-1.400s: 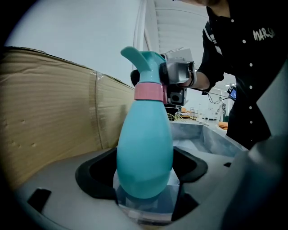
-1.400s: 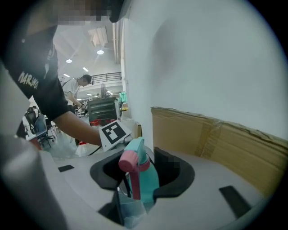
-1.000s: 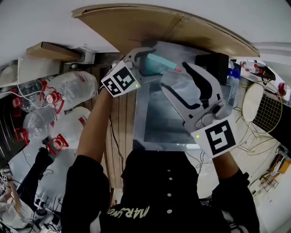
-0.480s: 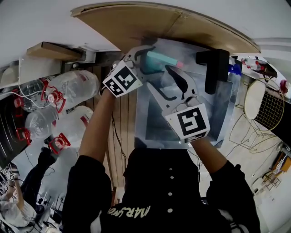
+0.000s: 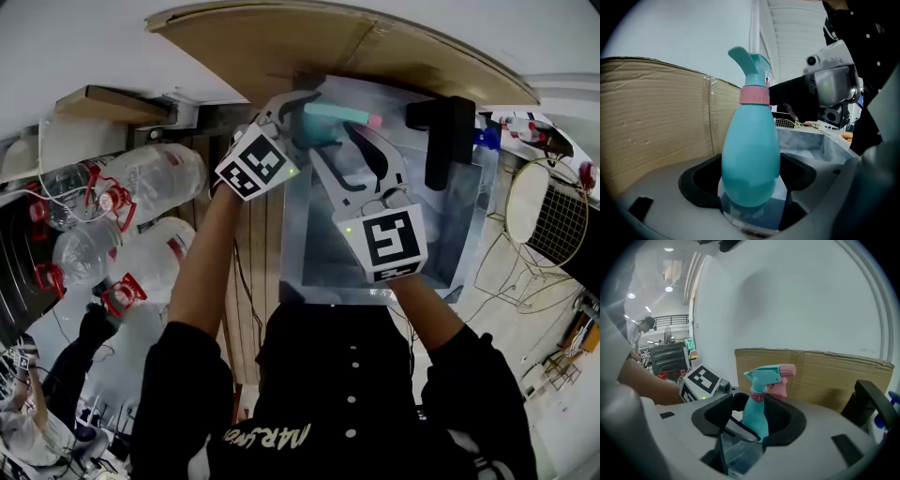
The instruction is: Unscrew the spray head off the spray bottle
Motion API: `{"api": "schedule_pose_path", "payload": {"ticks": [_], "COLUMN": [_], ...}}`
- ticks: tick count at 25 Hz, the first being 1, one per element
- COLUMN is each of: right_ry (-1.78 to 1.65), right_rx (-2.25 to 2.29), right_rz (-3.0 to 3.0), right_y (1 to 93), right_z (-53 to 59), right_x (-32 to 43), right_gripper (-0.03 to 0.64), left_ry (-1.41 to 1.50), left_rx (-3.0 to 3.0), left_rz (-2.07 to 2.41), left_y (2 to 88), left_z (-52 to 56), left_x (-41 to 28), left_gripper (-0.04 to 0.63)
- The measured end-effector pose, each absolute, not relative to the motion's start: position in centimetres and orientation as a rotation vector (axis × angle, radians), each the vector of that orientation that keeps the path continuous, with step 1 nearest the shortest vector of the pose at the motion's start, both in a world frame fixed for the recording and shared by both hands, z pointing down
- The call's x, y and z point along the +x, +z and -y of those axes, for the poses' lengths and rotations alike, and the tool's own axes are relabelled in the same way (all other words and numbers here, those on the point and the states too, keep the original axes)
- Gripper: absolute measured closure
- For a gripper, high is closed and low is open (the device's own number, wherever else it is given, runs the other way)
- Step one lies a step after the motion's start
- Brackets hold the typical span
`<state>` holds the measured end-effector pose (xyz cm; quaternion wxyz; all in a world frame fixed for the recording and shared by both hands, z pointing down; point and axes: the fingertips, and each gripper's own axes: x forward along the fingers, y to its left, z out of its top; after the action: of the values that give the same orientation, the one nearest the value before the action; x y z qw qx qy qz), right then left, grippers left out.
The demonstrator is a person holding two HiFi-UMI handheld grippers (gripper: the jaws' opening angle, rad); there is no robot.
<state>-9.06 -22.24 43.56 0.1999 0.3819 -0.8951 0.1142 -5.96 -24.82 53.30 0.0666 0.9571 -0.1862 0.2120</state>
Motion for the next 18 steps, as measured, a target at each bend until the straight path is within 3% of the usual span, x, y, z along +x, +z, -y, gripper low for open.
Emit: {"api": "schedule_pose_path", "payload": {"ticks": [18], "right_ry": [0.277], "right_rx": [1.054], "right_rz": [2.512], "right_y": [43.8], "right_z": [23.6], "right_x": [-10.2], "right_gripper": [0.327], "left_ry": [0.705], "left_rx": [2.871], "left_rz": [0.579], "left_y": [53.6], "left_z": [24.5], "left_x": [-5.7], "left_gripper": [0.202]}}
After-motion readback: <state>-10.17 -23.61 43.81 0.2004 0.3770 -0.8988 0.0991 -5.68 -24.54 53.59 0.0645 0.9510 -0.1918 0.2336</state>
